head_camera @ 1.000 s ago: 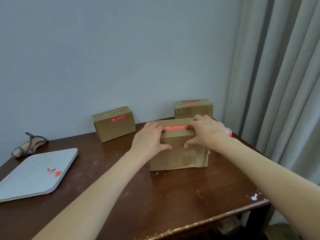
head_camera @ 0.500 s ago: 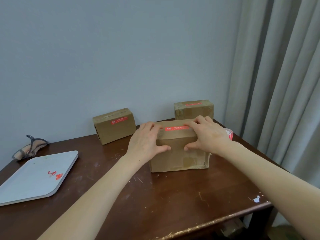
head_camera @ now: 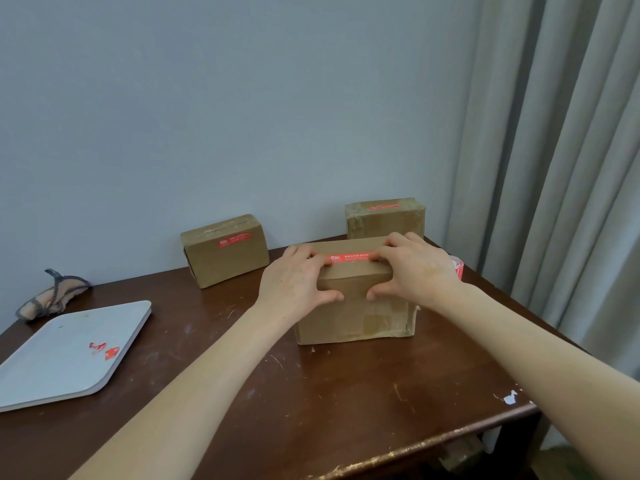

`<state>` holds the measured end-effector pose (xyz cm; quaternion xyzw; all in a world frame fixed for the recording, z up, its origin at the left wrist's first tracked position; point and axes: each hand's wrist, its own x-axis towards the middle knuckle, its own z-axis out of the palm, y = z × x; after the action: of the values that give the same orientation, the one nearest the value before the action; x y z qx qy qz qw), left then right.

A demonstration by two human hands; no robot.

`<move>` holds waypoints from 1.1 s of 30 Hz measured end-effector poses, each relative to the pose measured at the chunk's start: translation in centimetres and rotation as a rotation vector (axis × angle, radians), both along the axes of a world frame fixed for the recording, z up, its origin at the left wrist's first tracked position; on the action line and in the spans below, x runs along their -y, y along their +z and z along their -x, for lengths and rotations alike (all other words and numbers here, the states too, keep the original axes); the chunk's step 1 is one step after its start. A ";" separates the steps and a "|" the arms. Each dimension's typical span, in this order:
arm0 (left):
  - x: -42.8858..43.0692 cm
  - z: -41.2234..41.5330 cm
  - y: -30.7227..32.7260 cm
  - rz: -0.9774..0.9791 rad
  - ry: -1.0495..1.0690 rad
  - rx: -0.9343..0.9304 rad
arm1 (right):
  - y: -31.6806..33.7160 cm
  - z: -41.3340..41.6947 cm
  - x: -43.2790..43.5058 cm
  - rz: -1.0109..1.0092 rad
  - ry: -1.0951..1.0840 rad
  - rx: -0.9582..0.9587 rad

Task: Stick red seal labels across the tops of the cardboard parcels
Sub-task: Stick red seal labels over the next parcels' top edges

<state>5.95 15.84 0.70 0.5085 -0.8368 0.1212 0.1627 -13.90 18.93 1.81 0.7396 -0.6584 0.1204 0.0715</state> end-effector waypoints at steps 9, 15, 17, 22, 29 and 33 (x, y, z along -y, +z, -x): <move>-0.1 0.8 -0.1 0.020 -0.002 0.079 | -0.1 -0.1 -0.1 -0.013 0.025 -0.025; 0.1 0.6 0.1 0.021 0.019 0.061 | 0.0 0.0 0.0 -0.028 0.015 -0.030; 0.0 0.6 0.0 0.043 0.020 0.047 | 0.0 0.0 0.0 -0.019 0.013 -0.039; 0.1 1.0 -0.1 0.033 0.008 0.083 | 0.2 -1.0 0.2 -0.018 0.025 -0.143; 0.3 0.0 0.3 -0.061 -0.008 0.000 | 0.1 -0.4 0.0 -0.030 0.016 -0.044; 0.4 -0.2 0.3 -0.065 0.014 -0.040 | 0.3 0.1 0.1 -0.020 -0.017 -0.018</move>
<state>6.20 15.47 1.00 0.5218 -0.8333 0.0846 0.1620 -13.97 18.87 2.10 0.7357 -0.6652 0.1066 0.0708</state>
